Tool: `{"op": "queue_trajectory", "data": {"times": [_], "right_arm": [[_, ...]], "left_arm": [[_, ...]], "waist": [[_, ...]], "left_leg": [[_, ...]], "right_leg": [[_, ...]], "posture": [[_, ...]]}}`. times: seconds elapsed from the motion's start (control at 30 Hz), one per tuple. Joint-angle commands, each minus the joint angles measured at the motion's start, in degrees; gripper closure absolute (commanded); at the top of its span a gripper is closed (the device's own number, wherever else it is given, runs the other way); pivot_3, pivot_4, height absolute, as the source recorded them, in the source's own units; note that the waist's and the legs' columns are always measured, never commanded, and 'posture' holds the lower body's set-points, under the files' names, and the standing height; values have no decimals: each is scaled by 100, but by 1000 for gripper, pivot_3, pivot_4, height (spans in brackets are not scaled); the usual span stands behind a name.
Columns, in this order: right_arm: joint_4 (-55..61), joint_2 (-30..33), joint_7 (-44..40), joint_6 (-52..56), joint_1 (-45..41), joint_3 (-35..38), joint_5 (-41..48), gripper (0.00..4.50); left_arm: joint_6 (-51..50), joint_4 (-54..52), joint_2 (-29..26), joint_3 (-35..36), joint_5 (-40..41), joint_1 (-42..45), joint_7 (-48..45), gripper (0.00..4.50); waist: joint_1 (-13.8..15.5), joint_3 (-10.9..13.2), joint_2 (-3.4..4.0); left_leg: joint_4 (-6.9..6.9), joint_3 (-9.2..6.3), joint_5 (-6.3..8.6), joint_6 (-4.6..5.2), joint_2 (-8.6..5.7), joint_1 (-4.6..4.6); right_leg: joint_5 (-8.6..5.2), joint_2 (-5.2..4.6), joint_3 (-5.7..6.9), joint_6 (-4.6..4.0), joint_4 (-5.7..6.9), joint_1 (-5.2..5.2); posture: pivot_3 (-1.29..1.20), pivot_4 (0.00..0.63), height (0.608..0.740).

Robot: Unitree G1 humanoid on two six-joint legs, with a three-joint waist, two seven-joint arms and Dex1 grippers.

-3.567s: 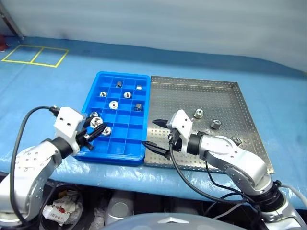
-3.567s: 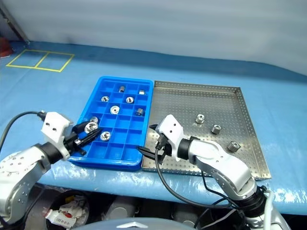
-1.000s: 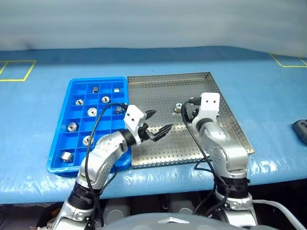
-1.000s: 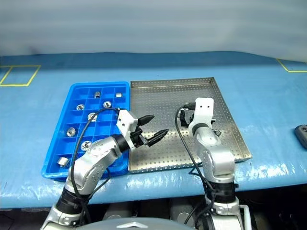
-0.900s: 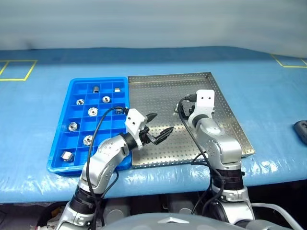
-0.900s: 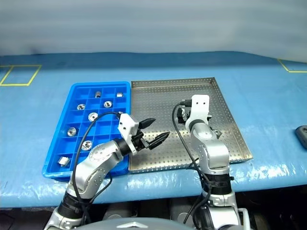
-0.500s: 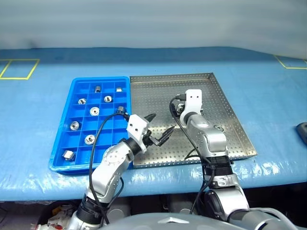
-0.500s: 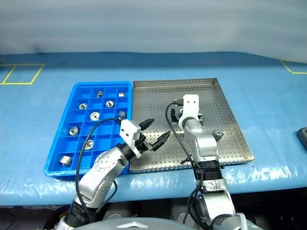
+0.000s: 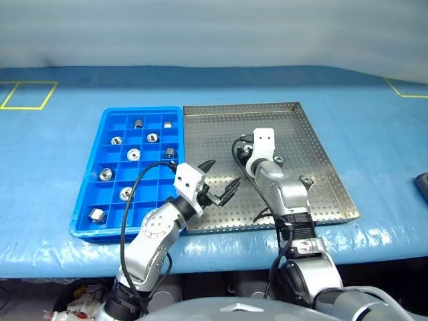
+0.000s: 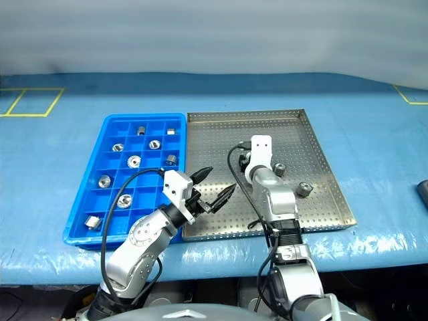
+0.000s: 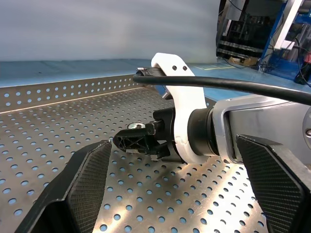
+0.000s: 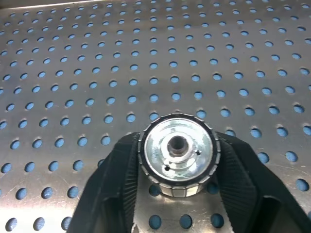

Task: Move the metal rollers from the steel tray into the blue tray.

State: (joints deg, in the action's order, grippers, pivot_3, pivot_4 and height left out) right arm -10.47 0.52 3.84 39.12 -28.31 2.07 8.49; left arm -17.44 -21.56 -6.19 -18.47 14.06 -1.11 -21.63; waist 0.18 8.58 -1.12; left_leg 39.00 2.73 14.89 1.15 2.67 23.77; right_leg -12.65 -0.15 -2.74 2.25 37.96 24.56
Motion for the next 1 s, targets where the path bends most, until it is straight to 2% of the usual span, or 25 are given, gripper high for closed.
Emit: {"op": "queue_trajectory", "data": {"times": [0.03,0.27,0.47,0.7,0.87,1.0], "right_arm": [[420,23,-63,61,-189,-88,-71,2791],[976,1,-398,292,-692,-463,-126,2790],[1039,-193,-924,303,-1139,-1007,-89,2790],[756,-503,-1508,170,-1373,-1474,-64,2790],[510,-601,-1702,131,-1335,-1519,-85,2790],[509,-548,-1822,155,-1169,-1597,-134,2790]], "left_arm": [[103,-304,77,6,-3,-6,81,0],[370,-401,109,117,-205,-186,423,0],[629,-633,112,389,-421,-498,823,0],[695,-1249,-49,819,-551,-1265,1121,0],[776,-1567,-261,958,-630,-1887,1103,0],[817,-1687,-283,992,-570,-2134,1138,0]], "waist": [[26,1,1],[103,5,9],[280,6,9],[643,8,9],[934,12,13],[1168,14,17]], "left_leg": [[0,0,0,0,0,0],[-2,0,0,0,1,2],[-13,-7,0,-1,2,2],[-24,-13,0,-1,-2,8],[-28,-21,0,-1,-2,10],[-29,-21,1,-2,-2,14]], "right_leg": [[0,0,0,0,0,0],[0,0,0,0,0,4],[-4,2,10,-7,-2,5],[-11,-7,21,-6,-15,6],[-37,-14,40,2,-15,6],[-56,-17,48,-24,-15,10]], "posture": [[176,150,740],[253,150,740],[363,150,740],[499,150,740],[535,150,740],[551,150,740]]}}
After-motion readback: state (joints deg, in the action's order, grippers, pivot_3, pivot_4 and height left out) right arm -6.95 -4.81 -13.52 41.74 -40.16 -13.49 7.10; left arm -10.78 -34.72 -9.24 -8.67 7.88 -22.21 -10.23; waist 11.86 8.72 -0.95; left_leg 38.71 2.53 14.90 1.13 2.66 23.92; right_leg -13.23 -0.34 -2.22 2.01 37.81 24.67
